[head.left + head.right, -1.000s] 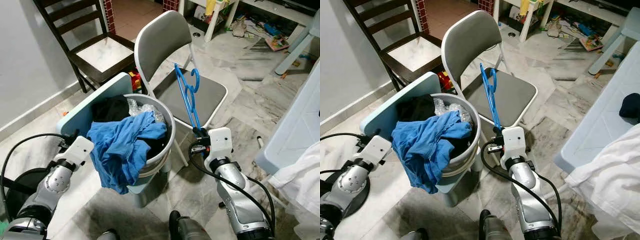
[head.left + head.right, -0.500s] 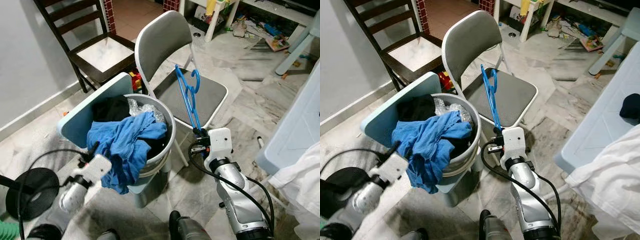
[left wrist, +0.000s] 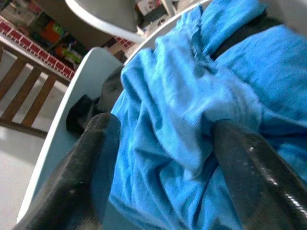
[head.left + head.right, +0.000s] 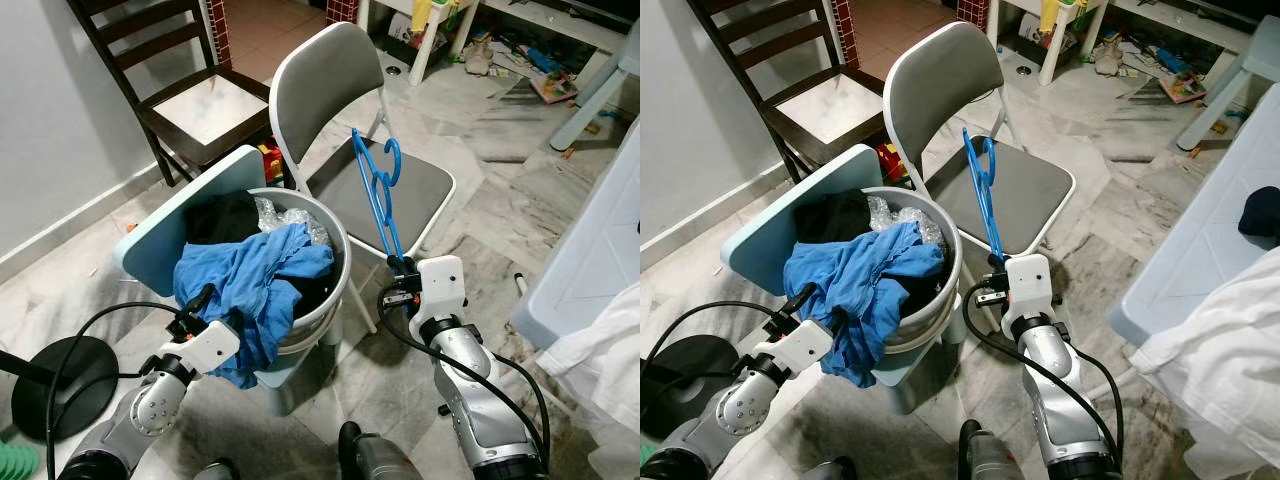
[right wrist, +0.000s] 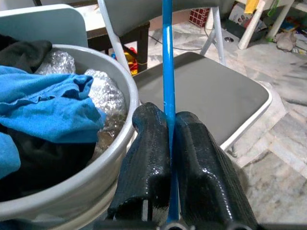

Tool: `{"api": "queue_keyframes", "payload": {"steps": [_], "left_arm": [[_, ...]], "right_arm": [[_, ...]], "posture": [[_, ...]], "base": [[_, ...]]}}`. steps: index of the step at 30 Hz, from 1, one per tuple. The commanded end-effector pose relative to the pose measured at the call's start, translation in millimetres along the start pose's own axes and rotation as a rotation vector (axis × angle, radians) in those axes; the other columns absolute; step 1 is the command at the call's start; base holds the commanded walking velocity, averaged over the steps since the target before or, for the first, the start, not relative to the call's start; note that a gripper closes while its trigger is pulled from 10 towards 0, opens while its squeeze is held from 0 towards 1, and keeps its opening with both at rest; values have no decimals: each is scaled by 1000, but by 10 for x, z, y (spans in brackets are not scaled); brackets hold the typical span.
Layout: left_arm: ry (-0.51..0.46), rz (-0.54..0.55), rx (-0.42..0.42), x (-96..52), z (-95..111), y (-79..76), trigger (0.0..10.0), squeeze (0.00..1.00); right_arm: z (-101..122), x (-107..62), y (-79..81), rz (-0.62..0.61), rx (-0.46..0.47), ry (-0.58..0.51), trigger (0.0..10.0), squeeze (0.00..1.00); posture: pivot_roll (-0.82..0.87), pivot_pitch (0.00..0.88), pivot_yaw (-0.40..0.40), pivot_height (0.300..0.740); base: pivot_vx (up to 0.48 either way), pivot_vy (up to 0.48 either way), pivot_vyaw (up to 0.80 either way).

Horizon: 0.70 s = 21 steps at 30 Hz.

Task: Hang hanger

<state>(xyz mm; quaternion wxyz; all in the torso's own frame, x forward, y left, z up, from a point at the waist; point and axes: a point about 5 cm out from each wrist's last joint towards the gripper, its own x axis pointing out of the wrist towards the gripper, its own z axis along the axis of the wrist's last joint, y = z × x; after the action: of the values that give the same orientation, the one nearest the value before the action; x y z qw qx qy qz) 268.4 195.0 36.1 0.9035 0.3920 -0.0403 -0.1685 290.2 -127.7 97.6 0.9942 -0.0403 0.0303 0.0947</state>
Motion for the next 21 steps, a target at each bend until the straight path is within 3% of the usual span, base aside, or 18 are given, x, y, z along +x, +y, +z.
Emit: {"api": "queue_keyframes", "payload": {"steps": [1, 5, 9, 11, 17, 18, 19, 21], "left_arm": [[2, -53, 1, -68, 1, -144, 10000, 1000], [3, -74, -11, -142, 22, -285, 10000, 1000], [17, -65, -13, -167, 16, -317, 10000, 1000], [30, -57, -5, -164, -1, -298, 10000, 1000], [111, 5, 63, -63, -140, -27, 10000, 969], [117, 5, 72, -48, -151, 0, 10000, 773], [121, -10, 89, -19, -162, 30, 10000, 0], [129, -40, 111, 16, -179, 45, 10000, 0]], "right_arm": [[-5, -32, -23, -8, 4, -6, 10000, 0], [-14, -48, -19, -14, 9, -4, 10000, 0], [-30, -66, -16, -14, 13, 1, 10000, 0], [-33, -70, -18, -13, 13, 2, 10000, 0], [-23, -64, -30, -8, 9, 4, 10000, 0], [-23, -65, -34, -8, 9, 4, 10000, 0], [-20, -70, -36, -7, 7, 5, 10000, 0], [-21, -76, -30, -5, 6, 6, 10000, 0]], "posture": [[-176, 219, -14, 740], [-177, 222, -9, 740], [-176, 227, -10, 740], [-176, 229, -13, 740], [-181, 237, -24, 740], [-182, 237, -25, 740], [-185, 239, -26, 740], [-190, 243, -26, 740]], "base": [[0, 0, 0], [0, 0, 0], [0, 0, 0], [0, 0, 0], [0, 0, 0], [0, 0, 0], [0, 0, 0], [0, 0, 0]]}}
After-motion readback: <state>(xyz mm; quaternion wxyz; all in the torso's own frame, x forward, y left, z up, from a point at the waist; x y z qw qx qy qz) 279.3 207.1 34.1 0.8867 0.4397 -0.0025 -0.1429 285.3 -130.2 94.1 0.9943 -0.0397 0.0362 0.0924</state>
